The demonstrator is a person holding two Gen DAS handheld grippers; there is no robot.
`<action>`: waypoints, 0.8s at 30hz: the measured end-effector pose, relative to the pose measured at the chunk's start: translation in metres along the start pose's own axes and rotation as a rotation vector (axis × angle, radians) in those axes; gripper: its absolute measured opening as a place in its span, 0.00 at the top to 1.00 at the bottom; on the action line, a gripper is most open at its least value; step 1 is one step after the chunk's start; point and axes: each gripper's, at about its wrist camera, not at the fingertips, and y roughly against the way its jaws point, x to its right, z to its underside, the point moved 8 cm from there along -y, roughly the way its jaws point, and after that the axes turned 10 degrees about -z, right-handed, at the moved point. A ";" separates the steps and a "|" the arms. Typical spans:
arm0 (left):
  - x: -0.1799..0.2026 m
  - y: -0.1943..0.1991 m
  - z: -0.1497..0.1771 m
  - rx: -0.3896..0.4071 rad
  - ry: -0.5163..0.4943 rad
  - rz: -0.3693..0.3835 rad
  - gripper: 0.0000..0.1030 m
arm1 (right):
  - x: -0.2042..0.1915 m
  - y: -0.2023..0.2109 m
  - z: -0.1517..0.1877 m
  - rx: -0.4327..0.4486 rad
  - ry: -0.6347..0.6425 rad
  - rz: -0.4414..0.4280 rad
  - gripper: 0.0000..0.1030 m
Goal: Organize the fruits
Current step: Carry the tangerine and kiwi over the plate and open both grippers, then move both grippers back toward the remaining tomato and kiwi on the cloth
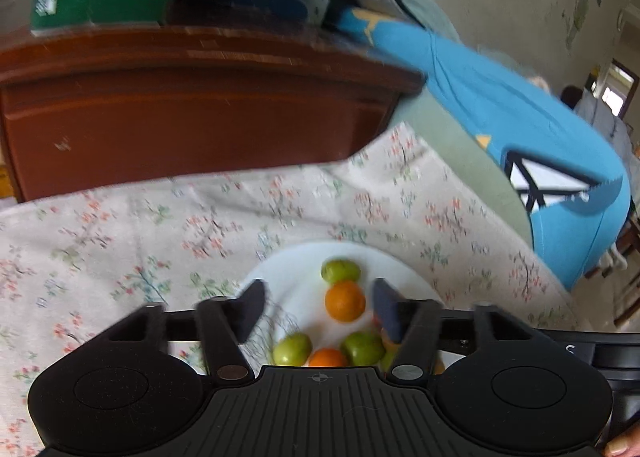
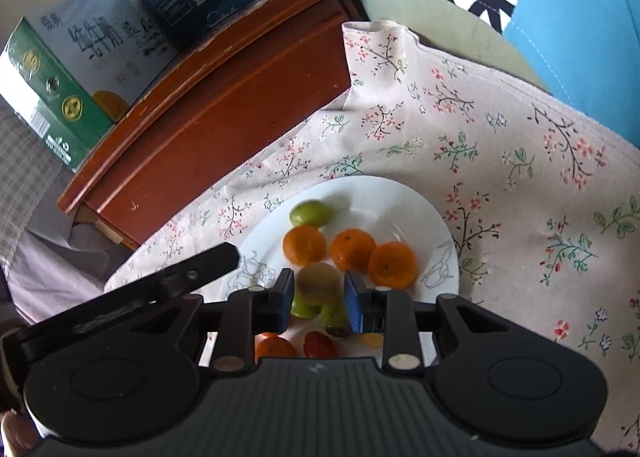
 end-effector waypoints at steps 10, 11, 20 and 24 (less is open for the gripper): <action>-0.024 0.053 -0.015 0.048 0.011 -0.082 0.16 | -0.002 0.009 -0.008 0.035 -0.014 -0.026 0.72; -0.027 0.058 -0.015 0.045 0.002 -0.098 0.13 | -0.004 0.009 -0.008 0.034 -0.010 -0.030 0.72; -0.065 0.086 0.011 -0.005 -0.017 -0.210 0.11 | -0.027 0.003 0.011 -0.034 0.063 -0.095 0.71; -0.075 0.085 0.019 -0.035 0.009 -0.221 0.11 | -0.040 -0.004 0.027 -0.084 0.108 -0.119 0.71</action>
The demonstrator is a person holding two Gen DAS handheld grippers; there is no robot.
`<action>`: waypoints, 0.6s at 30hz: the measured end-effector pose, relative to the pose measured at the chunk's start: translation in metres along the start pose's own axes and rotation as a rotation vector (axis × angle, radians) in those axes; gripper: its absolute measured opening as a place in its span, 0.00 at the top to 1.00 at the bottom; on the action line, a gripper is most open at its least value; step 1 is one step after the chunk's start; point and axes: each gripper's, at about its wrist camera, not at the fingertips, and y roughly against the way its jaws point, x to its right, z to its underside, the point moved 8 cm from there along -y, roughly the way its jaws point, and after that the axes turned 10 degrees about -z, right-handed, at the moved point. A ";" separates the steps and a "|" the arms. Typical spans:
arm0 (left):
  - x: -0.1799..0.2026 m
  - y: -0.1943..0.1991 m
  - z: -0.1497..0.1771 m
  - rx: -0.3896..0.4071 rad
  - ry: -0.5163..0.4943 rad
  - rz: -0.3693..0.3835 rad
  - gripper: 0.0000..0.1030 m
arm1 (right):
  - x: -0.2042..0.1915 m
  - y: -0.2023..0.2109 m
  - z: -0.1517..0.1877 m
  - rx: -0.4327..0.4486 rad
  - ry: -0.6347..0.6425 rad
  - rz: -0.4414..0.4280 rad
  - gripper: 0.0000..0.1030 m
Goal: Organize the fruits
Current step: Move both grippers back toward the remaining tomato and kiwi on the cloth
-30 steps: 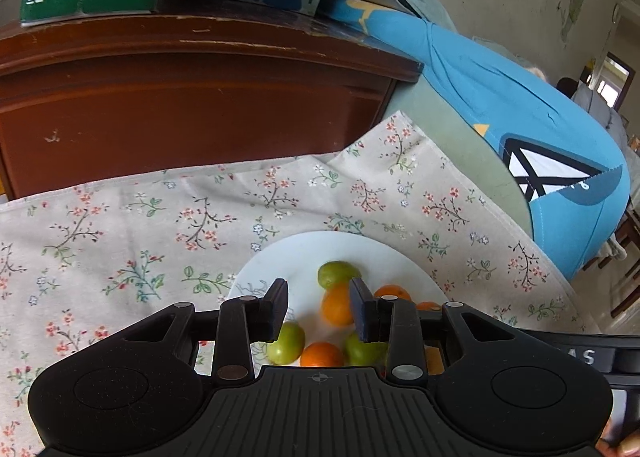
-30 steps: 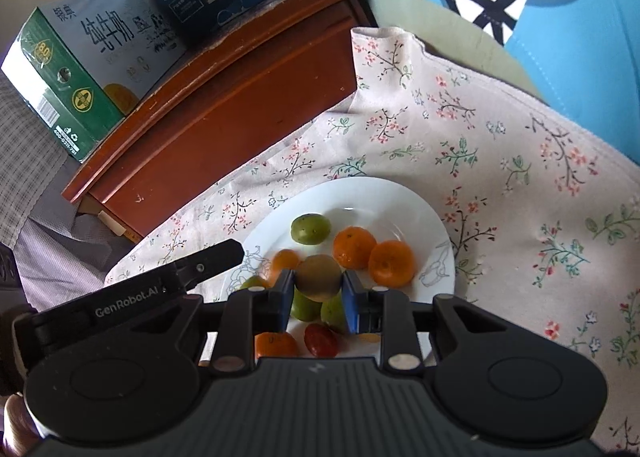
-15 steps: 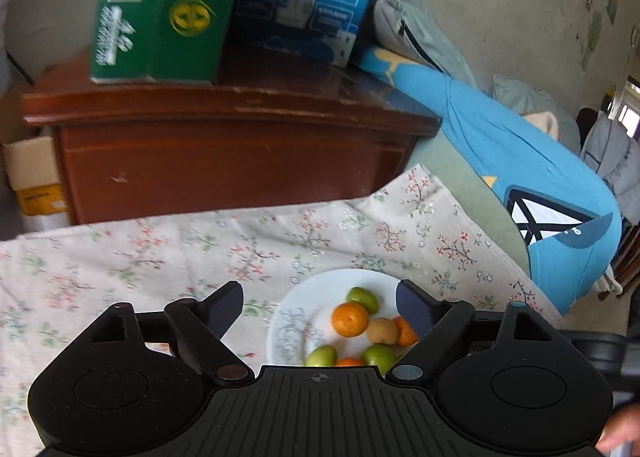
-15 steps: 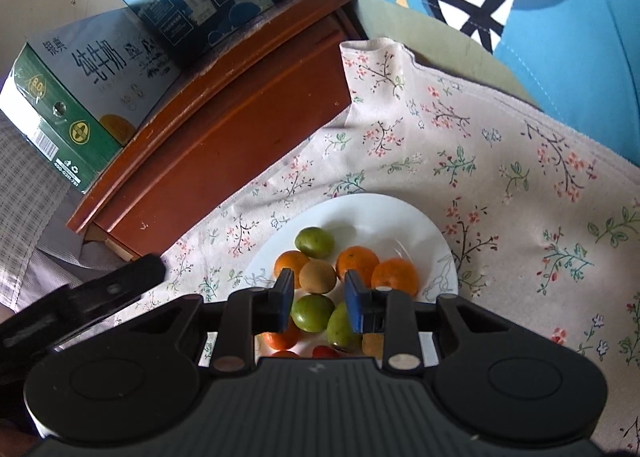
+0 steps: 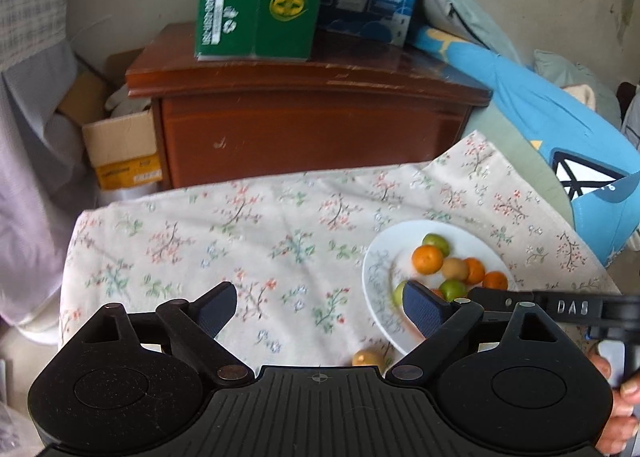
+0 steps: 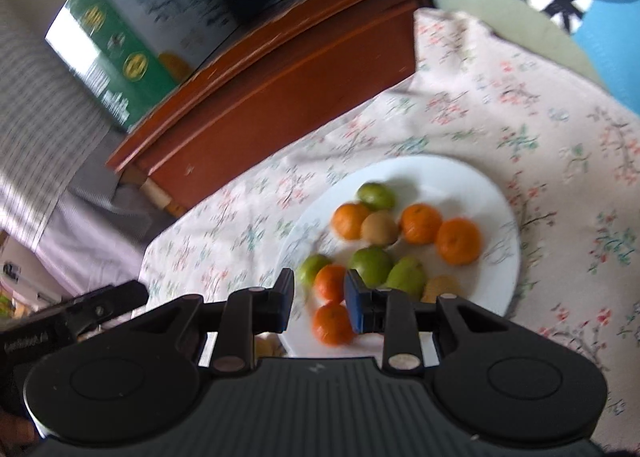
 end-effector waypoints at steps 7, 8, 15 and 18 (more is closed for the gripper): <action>-0.008 -0.006 0.006 -0.031 0.016 -0.045 0.11 | -0.026 -0.013 0.023 -0.077 0.098 -0.060 0.71; -0.009 -0.006 0.007 -0.034 0.016 -0.049 0.11 | -0.029 -0.014 0.025 -0.086 0.110 -0.070 0.71; -0.018 -0.004 0.011 -0.036 0.000 -0.086 0.11 | -0.048 -0.030 0.044 -0.138 0.199 -0.108 0.72; -0.026 -0.005 0.014 -0.054 0.012 -0.104 0.11 | -0.052 -0.038 0.050 -0.153 0.222 -0.106 0.72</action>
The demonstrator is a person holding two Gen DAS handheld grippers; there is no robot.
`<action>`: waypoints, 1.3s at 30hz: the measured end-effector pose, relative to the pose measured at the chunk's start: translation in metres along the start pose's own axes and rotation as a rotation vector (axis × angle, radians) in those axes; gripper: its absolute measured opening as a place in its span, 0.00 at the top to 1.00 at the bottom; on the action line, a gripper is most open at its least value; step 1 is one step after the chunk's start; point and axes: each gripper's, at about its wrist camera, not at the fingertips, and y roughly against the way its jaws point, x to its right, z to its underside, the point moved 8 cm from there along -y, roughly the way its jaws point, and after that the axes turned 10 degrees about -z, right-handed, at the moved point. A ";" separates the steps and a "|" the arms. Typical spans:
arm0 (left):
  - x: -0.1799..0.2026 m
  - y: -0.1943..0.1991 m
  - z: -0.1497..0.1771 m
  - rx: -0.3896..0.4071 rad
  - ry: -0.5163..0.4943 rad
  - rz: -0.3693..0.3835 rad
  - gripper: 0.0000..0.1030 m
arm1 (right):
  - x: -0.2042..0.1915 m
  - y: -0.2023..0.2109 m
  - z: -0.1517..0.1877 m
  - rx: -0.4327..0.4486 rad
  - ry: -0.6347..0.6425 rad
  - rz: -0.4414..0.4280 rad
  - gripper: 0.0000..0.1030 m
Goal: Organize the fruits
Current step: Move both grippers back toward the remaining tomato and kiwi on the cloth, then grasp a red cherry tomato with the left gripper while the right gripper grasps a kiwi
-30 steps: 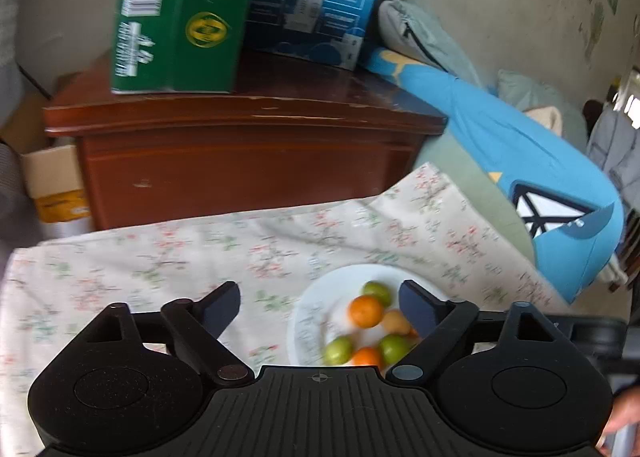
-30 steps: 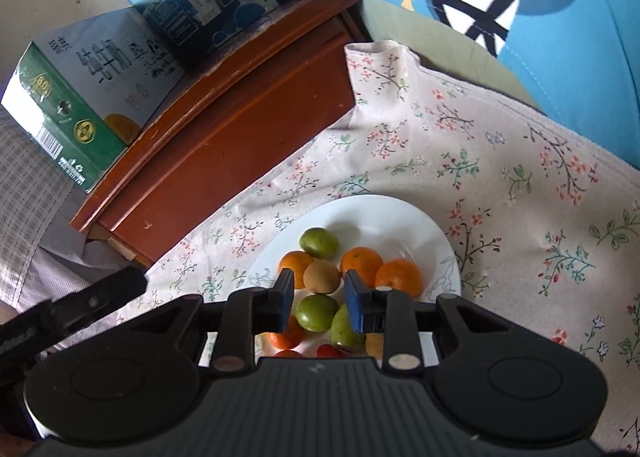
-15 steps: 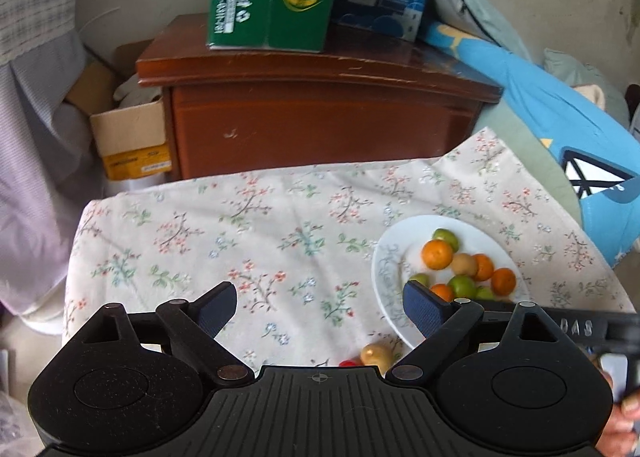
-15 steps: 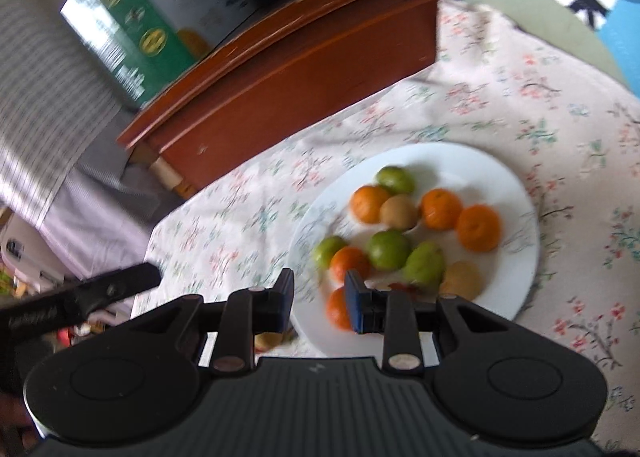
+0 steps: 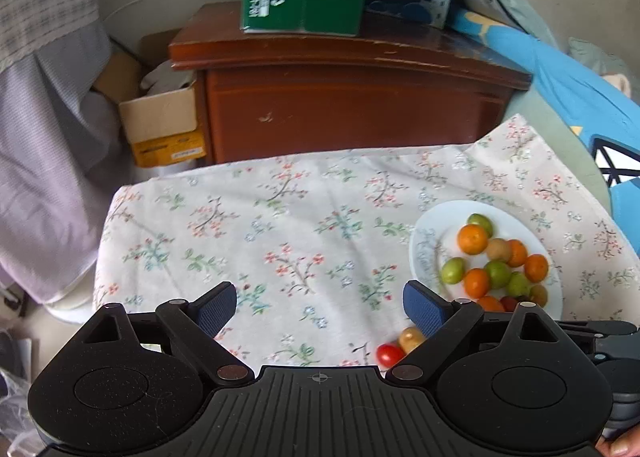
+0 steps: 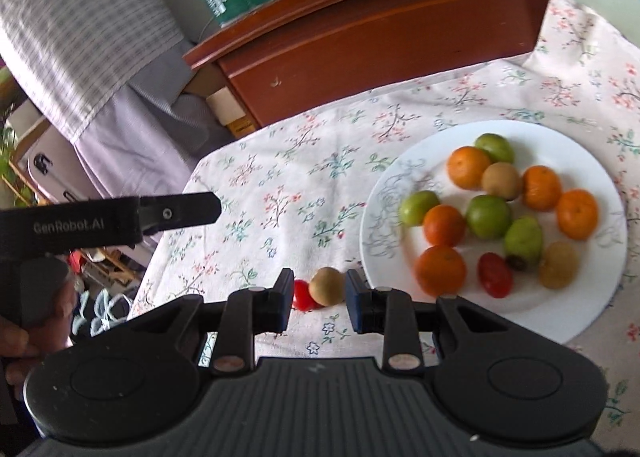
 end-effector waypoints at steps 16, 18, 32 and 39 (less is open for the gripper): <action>-0.013 -0.012 0.011 -0.074 0.058 -0.003 0.11 | 0.004 -0.028 0.005 -0.027 0.001 0.054 0.71; -0.013 -0.012 0.012 -0.077 0.051 -0.006 0.11 | 0.008 -0.031 0.007 -0.036 -0.021 0.055 0.73; 0.000 -0.026 0.030 -0.125 -0.046 -0.009 0.11 | 0.003 -0.010 0.000 -0.016 -0.037 0.082 0.75; 0.030 -0.029 0.044 -0.097 -0.142 0.048 0.12 | 0.012 0.026 -0.001 0.056 -0.136 0.104 0.75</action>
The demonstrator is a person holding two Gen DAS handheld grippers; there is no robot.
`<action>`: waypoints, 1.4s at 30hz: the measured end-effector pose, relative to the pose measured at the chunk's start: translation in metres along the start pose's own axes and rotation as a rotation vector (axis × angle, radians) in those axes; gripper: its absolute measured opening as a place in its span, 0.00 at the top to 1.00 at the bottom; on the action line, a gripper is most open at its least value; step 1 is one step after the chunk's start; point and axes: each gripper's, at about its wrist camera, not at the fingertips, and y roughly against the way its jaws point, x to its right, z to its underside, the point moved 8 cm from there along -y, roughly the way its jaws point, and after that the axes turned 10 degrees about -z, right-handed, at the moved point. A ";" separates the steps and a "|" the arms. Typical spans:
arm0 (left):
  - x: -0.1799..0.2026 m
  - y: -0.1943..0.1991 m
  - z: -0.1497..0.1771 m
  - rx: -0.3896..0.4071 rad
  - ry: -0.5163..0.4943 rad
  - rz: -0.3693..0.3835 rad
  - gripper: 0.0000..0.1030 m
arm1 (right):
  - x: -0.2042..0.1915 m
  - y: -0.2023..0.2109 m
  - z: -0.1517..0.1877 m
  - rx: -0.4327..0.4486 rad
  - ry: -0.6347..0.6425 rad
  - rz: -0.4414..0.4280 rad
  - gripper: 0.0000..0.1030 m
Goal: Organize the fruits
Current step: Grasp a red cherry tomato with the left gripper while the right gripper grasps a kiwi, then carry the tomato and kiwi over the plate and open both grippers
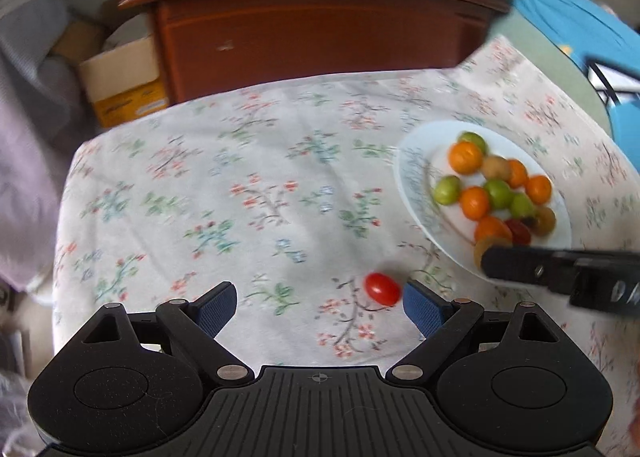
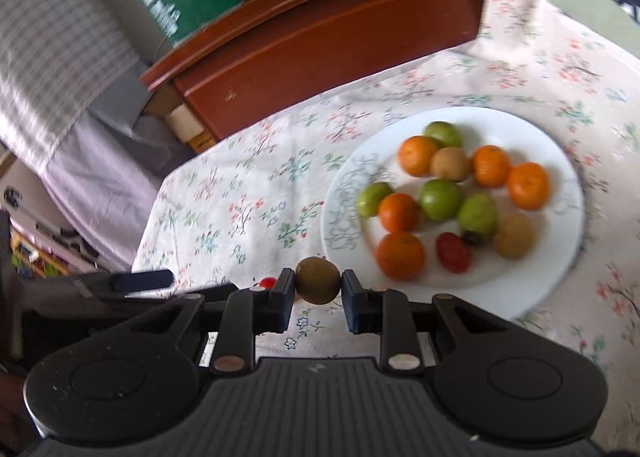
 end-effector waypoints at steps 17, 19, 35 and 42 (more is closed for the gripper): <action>0.036 -0.016 0.007 0.042 -0.103 0.089 0.58 | 0.016 0.015 0.007 0.031 -0.071 0.055 0.75; 0.039 -0.017 0.007 0.038 -0.101 0.100 0.61 | 0.017 0.014 0.007 0.030 -0.073 0.057 0.75; 0.046 -0.008 -0.004 0.094 -0.077 0.106 0.78 | 0.023 0.015 0.006 0.032 -0.098 0.060 0.75; 0.055 0.010 -0.027 0.180 -0.061 0.151 0.78 | 0.024 0.028 -0.010 0.088 -0.111 0.043 0.75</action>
